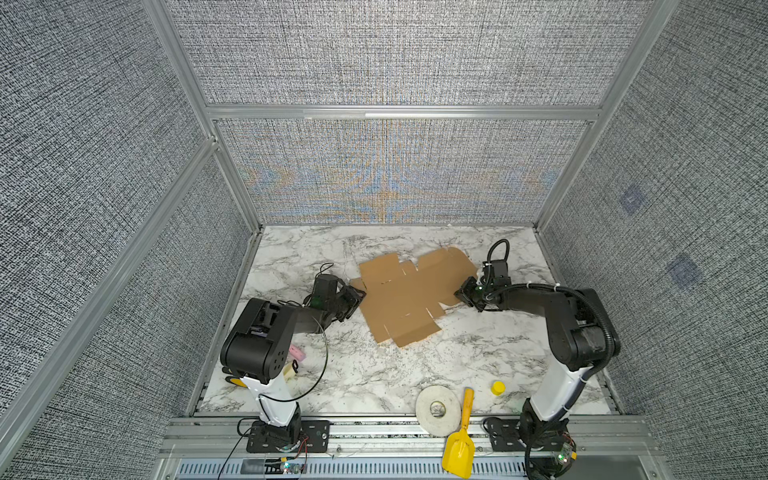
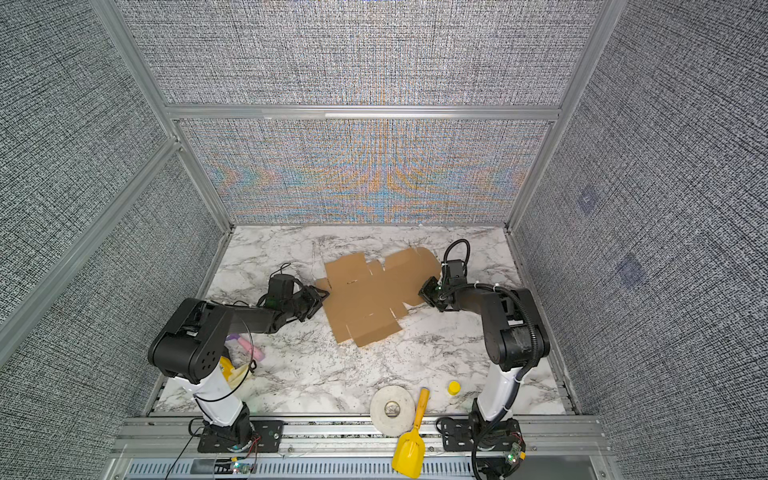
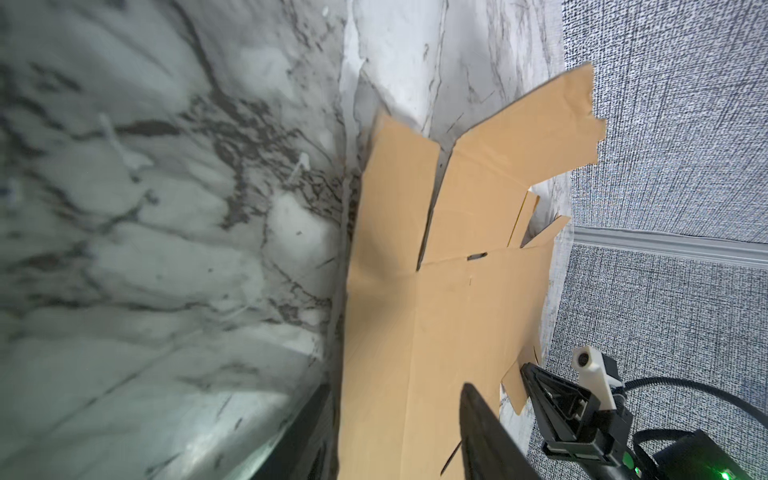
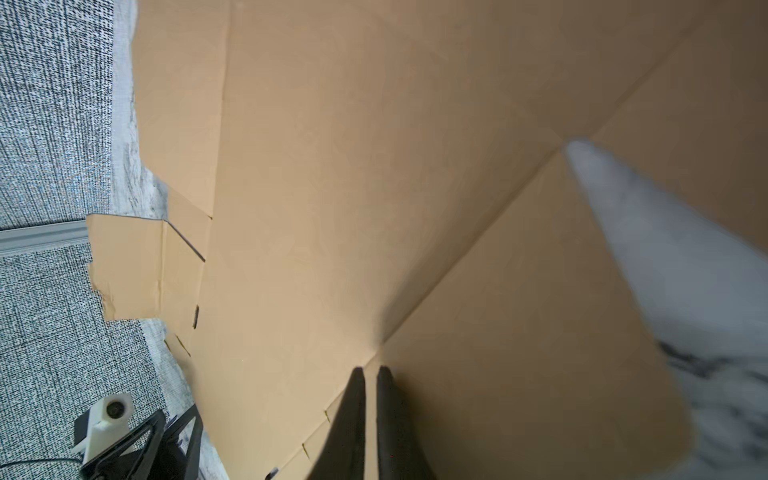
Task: Fold the paper box
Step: 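Grasp the cardboard blank's side edges with the left and right grippers, then lift the blank's side panels upward with both grippers, raising the walls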
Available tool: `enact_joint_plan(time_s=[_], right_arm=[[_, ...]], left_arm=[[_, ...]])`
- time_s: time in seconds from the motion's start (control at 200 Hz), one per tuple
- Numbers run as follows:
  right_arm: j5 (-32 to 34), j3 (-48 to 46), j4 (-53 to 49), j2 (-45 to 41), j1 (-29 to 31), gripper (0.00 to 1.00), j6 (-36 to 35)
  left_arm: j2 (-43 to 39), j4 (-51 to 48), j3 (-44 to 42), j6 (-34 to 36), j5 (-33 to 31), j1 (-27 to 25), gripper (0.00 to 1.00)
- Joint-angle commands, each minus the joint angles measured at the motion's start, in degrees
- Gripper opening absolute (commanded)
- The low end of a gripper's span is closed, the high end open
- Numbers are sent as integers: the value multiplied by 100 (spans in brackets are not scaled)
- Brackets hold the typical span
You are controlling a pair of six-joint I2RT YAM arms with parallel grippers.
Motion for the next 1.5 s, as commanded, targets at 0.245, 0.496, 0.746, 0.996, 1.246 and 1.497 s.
enact_joint_plan(time_s=[0.245, 0.496, 0.746, 0.996, 1.246, 1.497], right_arm=[[139, -267, 202, -56, 157, 12, 227], [148, -423, 246, -74, 215, 12, 244], [166, -583, 307, -242, 230, 13, 280], [166, -738, 454, -251, 253, 13, 344], [165, -751, 467, -269, 258, 13, 334], [166, -802, 450, -444, 268, 13, 361]], left_arm=[[-1, -248, 308, 502, -173, -10, 36], [131, -106, 363, 531, -78, -14, 35], [123, -52, 465, 615, 29, -10, 24], [125, 201, 463, 598, 166, -61, 23], [142, 419, 335, 494, 272, -166, 20], [55, -518, 822, 1270, -31, -158, 1]])
